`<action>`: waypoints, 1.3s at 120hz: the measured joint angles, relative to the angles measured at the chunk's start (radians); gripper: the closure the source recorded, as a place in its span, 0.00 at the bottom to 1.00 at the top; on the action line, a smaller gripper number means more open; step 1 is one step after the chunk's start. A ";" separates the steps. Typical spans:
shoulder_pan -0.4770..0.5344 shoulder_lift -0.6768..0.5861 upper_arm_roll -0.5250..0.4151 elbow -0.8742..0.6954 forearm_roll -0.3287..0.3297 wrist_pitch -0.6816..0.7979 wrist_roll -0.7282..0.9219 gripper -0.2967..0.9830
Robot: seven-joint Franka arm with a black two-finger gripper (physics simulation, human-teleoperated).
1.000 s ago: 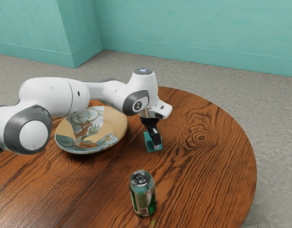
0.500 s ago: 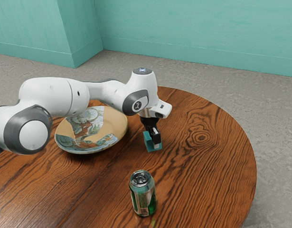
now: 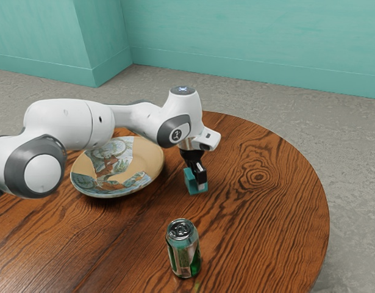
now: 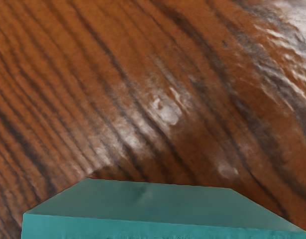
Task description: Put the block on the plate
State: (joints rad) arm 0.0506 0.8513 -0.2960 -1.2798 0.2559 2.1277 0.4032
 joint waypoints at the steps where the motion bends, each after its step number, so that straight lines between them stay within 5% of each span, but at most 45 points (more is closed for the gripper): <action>1: 0.000 0.000 0.000 0.000 0.000 0.000 0.000 0.43; 86: 0.004 -0.175 -0.002 -0.016 0.012 -0.072 -0.038 0.53; 156: 0.341 -0.201 -0.006 -0.034 0.018 -0.112 -0.068 0.53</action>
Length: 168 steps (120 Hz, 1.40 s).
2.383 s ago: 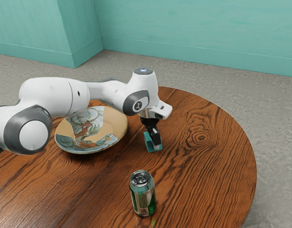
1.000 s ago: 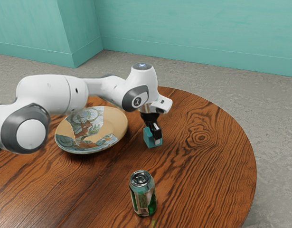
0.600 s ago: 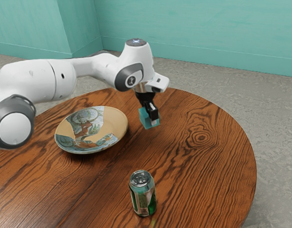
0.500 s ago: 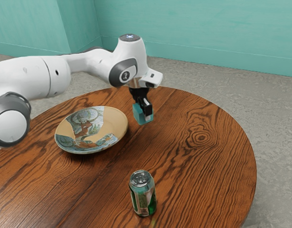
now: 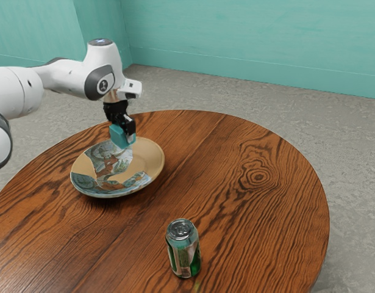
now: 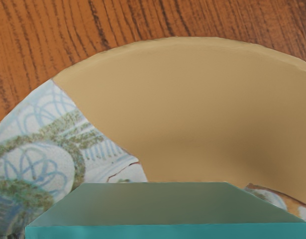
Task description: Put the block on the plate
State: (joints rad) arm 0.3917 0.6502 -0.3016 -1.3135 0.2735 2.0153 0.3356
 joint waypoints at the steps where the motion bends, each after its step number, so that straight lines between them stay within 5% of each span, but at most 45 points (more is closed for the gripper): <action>1: 0.005 0.000 -0.001 0.000 0.000 0.000 0.000 0.53; 33: 0.045 -0.072 -0.012 -0.199 -0.032 0.042 -0.017 0.53; 88: 0.053 -0.069 -0.015 -0.251 -0.043 0.093 -0.048 0.53; 130: 0.026 -0.136 -0.027 -0.235 -0.053 0.093 -0.046 0.30; 154: -0.120 -0.278 -0.012 -0.128 -0.109 -0.066 -0.071 0.26; 168: -0.386 -0.382 0.171 -0.092 -0.177 -0.235 -0.109 0.25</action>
State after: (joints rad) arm 0.0054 0.2680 -0.1301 -1.4057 0.0965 1.7805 0.2266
